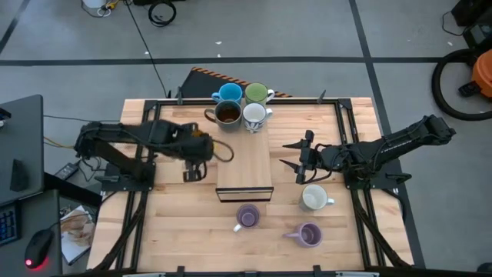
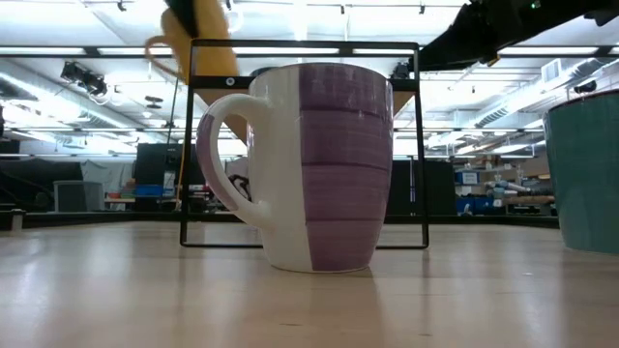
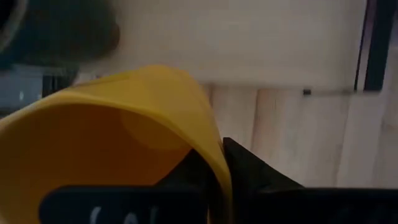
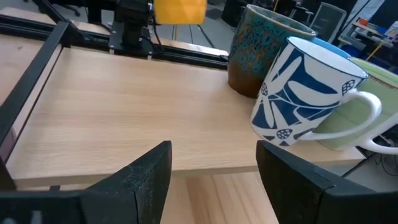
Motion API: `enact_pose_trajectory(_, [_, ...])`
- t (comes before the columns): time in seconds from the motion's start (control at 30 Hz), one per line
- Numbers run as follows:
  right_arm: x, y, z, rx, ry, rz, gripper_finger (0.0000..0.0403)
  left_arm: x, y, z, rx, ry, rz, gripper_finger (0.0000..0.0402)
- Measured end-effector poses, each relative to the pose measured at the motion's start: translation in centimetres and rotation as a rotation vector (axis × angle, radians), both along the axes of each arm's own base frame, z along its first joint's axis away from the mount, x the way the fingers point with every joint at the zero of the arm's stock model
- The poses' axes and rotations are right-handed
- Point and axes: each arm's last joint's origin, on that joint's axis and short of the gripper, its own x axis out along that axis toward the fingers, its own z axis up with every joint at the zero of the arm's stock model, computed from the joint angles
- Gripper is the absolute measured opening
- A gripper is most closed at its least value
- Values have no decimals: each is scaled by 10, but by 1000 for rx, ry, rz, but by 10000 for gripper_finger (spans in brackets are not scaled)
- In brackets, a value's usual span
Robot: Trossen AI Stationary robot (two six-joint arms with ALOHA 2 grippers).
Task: Place coffee mugs
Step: Put the yellow mug on the shelf
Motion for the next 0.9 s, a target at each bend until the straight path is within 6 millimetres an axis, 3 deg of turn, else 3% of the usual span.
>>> enact_pose_trajectory(0.17, [0, 0, 0, 18, -3, -5, 240, 24, 11, 5, -52, -62, -54, 34])
enact_pose_trajectory(0.43, [-1, 0, -3, 33, 14, -12, 240, 66, 15, -6, -66, 24, -132, 35])
enact_pose_trajectory(0.9, [-2, 0, -8, 17, 5, -20, 240, 96, 26, -24, -76, 168, -146, 36])
